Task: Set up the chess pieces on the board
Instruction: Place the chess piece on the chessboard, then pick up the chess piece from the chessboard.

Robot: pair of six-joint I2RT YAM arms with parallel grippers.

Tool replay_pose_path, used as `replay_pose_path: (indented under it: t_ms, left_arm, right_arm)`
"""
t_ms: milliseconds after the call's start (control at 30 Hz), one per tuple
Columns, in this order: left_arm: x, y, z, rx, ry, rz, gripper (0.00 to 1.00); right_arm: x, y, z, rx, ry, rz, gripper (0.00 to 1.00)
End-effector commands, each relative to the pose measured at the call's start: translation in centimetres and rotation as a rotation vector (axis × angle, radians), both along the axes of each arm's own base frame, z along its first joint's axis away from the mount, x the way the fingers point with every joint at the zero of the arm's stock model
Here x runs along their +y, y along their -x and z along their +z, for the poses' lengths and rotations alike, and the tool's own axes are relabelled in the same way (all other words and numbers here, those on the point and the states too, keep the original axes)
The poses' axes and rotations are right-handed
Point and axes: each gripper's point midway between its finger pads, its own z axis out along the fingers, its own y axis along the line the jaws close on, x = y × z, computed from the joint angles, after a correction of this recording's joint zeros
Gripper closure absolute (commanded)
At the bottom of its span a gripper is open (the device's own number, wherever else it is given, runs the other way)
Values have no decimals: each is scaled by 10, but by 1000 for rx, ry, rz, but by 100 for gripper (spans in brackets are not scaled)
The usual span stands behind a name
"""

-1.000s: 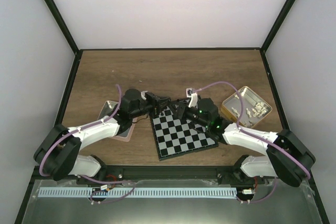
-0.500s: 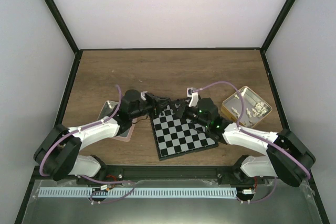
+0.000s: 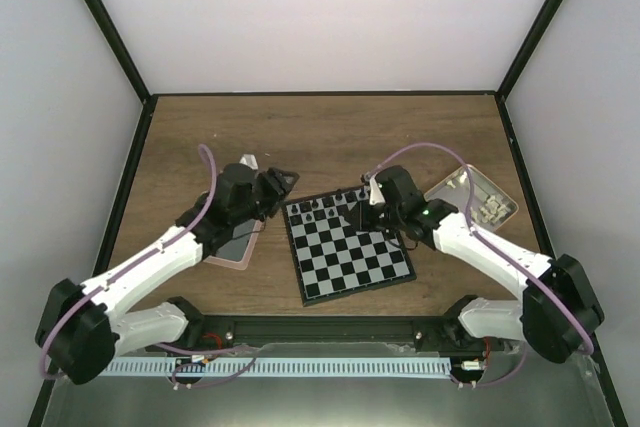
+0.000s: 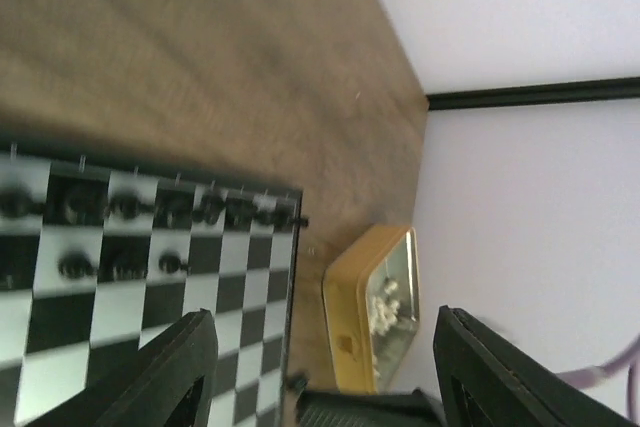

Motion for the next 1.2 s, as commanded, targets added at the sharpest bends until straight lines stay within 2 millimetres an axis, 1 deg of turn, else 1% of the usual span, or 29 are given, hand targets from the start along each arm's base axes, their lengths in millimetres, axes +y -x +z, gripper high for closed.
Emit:
replay_pose_path:
  t_ms: [0, 67, 133, 233, 333, 467, 600, 733, 800, 867, 1000, 1067, 1133, 1167]
  left_arm:
    - [30, -10, 31, -313, -432, -94, 38]
    - [33, -10, 38, -385, -534, -150, 39]
    - [39, -8, 37, -428, -632, -203, 39]
    - [45, -5, 39, -471, -703, -227, 38]
    - [48, -3, 39, -499, -731, -244, 39]
    - [50, 1, 37, -535, -750, -257, 40]
    - [55, 0, 35, -546, -775, -248, 40]
    - [56, 1, 33, -549, -791, -250, 41]
    - [57, 1, 34, -551, -795, -248, 41]
    - [57, 0, 34, -553, -792, -247, 41]
    - [56, 0, 32, -551, -793, -245, 41]
    - [57, -1, 30, -547, -796, -242, 40]
    - [57, -1, 30, -544, -796, -241, 40]
    - [57, -1, 30, -542, -796, -239, 40]
  right_arm:
    - [-48, 61, -45, 286, 339, 122, 99]
    - [-58, 72, -53, 368, 406, 126, 99]
    - [-65, 79, -59, 437, 460, 131, 99]
    - [-73, 90, -71, 539, 533, 147, 99]
    - [-78, 97, -78, 609, 588, 163, 99]
    - [-83, 91, -82, 641, 664, 163, 98]
    - [-83, 82, -87, 653, 710, 156, 88]
    - [-79, 73, -87, 642, 709, 135, 75]
    - [-78, 73, -89, 644, 707, 130, 73]
    - [-79, 75, -92, 650, 700, 127, 73]
    - [-76, 76, -93, 647, 678, 125, 77]
    - [-73, 75, -93, 640, 664, 126, 81]
    - [-71, 77, -94, 648, 650, 130, 87]
    - [-70, 78, -95, 655, 645, 134, 88]
